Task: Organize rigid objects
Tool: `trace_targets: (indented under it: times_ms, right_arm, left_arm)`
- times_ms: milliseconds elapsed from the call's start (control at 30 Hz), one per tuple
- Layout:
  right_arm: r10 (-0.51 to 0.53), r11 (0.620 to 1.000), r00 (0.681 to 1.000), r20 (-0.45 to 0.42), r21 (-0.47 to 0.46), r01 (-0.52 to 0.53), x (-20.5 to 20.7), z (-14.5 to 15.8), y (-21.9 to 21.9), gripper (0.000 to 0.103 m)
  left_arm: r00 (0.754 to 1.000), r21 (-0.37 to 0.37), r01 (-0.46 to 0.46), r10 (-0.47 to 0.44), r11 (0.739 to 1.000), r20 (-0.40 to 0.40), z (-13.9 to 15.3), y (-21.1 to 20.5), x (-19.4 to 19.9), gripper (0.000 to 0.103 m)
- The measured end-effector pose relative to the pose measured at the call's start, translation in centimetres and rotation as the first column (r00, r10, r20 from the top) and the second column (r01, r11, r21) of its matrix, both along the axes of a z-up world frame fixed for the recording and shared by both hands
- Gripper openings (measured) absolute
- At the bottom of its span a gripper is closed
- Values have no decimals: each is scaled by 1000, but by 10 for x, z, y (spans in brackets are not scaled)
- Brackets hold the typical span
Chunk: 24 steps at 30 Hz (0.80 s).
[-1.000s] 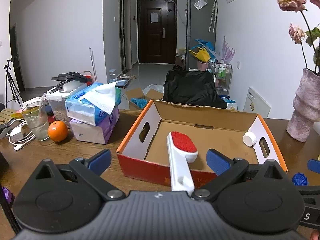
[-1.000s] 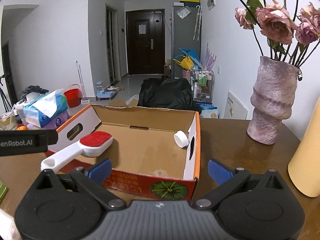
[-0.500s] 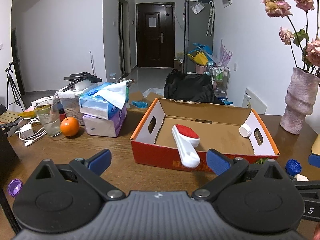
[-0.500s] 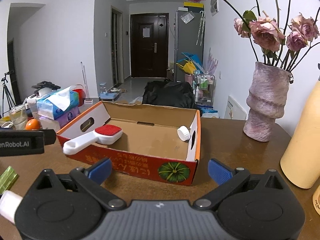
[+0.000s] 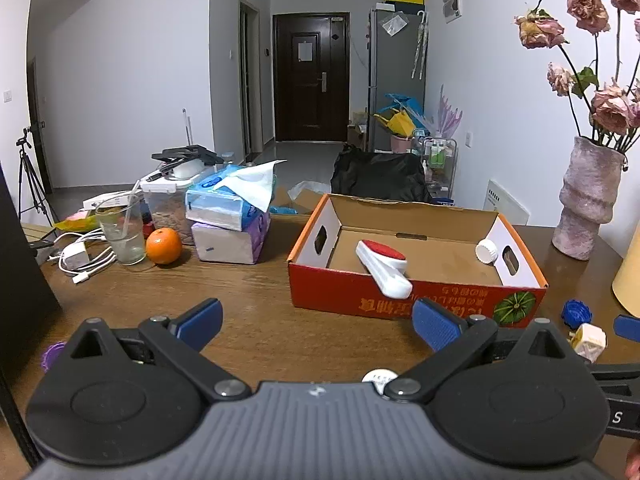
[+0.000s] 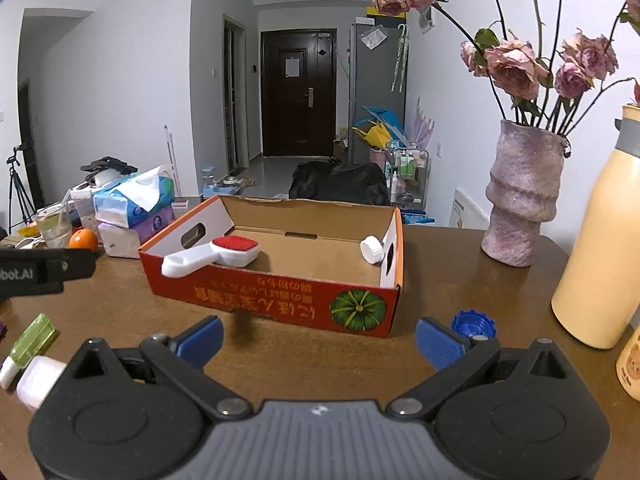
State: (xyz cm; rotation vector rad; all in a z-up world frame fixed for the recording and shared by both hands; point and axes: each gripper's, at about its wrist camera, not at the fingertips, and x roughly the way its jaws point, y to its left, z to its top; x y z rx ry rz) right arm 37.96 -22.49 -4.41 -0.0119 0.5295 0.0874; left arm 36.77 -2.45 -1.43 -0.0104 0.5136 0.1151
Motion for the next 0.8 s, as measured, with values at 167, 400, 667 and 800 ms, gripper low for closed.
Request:
trace_targets:
  times_ms: [167,400,667,800]
  right_arm:
    - [-16,1000,1000,-6,6,16,-15,-4,3,103]
    - [-27,1000,1000,-10,8,27,-34,-9,8,103]
    - [-42,999,999,-12,4,42,-53,-16,16,103]
    - [-50,999,999,-19,-5,50,-61,-20,18,103]
  left_arm:
    - [1000,-3,1,-1,1000,1,-2,11,-17,103]
    - [1000,3,-10,10,1000,-12,-10,30,-38,103]
    - [999,6,-25,26,1000,-47,-24,53,-52,103]
    - [997,8,-29,30,1000,-77,-33,62,-56,103]
